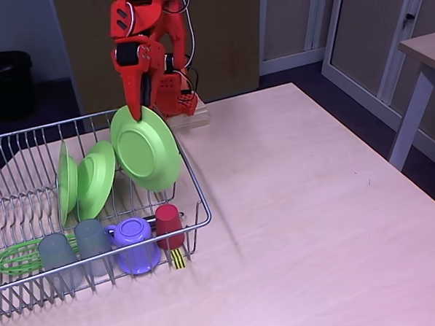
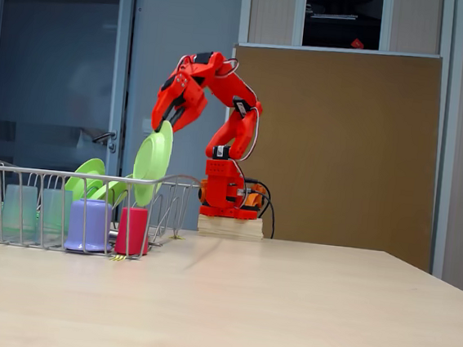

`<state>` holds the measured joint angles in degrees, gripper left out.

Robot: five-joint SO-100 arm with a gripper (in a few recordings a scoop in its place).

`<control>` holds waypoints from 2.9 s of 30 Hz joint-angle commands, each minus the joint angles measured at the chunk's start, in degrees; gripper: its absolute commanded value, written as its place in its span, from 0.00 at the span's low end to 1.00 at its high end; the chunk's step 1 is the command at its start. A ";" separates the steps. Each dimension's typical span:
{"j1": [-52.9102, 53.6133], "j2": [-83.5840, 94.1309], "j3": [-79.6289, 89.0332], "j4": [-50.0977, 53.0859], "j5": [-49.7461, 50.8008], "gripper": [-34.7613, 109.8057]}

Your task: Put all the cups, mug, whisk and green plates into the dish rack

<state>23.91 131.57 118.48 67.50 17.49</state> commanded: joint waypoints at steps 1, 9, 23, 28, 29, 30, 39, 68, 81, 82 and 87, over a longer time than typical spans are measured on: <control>1.76 1.85 3.52 -2.37 1.23 0.24; 3.43 0.26 10.20 -6.59 2.81 0.24; 9.32 3.34 20.04 -10.99 1.05 0.24; 11.69 6.33 23.47 -10.99 0.09 0.24; 12.13 7.03 24.08 -10.81 0.00 0.24; 12.57 7.56 24.61 -10.55 -0.18 0.24; 15.21 9.14 25.84 -8.96 -5.01 0.27; 1.49 23.38 9.93 0.09 -8.79 0.24; -29.36 30.32 22.24 -6.15 7.38 0.24; -31.38 31.03 24.17 -7.03 9.40 0.24; -37.53 37.18 37.79 -13.71 15.38 0.24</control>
<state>-10.46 164.71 150.03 56.95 29.62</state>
